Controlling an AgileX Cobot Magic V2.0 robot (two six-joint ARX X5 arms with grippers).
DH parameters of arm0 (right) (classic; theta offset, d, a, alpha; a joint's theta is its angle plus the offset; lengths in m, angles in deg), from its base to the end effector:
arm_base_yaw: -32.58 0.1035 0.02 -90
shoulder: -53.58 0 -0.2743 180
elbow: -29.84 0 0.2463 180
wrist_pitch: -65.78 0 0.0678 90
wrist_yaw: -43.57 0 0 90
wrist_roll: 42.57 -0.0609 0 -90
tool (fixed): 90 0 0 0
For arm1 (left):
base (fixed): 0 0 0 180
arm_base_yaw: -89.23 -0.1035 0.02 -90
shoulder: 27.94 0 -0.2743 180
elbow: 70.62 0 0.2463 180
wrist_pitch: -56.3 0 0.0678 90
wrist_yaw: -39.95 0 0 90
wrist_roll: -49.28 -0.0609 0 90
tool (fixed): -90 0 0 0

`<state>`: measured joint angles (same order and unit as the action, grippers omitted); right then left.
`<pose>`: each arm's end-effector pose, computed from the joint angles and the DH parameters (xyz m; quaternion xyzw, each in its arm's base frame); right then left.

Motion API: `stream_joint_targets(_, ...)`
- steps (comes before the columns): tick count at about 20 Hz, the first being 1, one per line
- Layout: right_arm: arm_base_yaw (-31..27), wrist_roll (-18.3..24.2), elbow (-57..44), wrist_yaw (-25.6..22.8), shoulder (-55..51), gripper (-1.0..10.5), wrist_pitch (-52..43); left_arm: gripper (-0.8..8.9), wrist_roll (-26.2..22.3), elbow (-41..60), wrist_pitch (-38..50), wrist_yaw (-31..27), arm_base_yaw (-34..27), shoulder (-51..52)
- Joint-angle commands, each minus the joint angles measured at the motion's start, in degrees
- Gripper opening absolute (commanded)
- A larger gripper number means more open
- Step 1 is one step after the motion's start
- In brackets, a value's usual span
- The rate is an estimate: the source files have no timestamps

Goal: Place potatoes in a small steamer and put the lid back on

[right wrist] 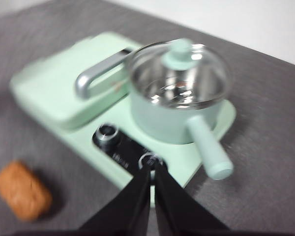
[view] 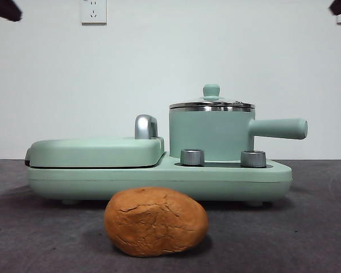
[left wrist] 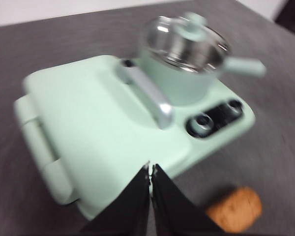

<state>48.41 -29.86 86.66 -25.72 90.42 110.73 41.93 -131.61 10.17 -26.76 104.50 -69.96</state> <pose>0.1337 0.0603 0.2995 -0.0935 0.1808 0.3281 0.9225 0.1473 -0.0652 0.3107 0.0424 0.2132 -0.3353 0.9167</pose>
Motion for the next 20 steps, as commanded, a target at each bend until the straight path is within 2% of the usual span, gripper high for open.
stream_joint_targets(1, 3.9, 8.8, 1.0, -2.5, 1.2, 0.1, 1.8, 0.09, -12.3, -1.4, -1.9, -0.3, 3.2, -0.4)
stream_joint_targets(3, 5.8, 10.3, 1.0, -4.4, 1.6, 0.1, 3.2, 0.09, -14.8, -1.4, -3.2, -0.3, 4.5, -0.4)
stream_joint_targets(5, 7.0, 11.6, 1.0, -4.6, 1.7, 0.8, 4.2, 0.51, -15.2, -1.4, -3.6, -0.3, 5.1, -0.4)
stream_joint_targets(8, 7.7, 11.8, 1.0, -4.2, 1.6, 3.1, 4.3, 2.78, -14.5, -1.4, -2.8, -0.3, 5.2, -0.4)
stream_joint_targets(10, 7.7, 11.7, 1.0, -4.2, 1.6, 3.5, 4.4, 3.56, -14.0, -1.4, -2.6, -0.3, 5.2, -0.4)
stream_joint_targets(20, 7.7, 7.5, 1.0, -4.2, 1.6, 3.5, 4.4, 3.32, -13.3, -1.4, -2.6, -0.3, 5.4, -0.4)
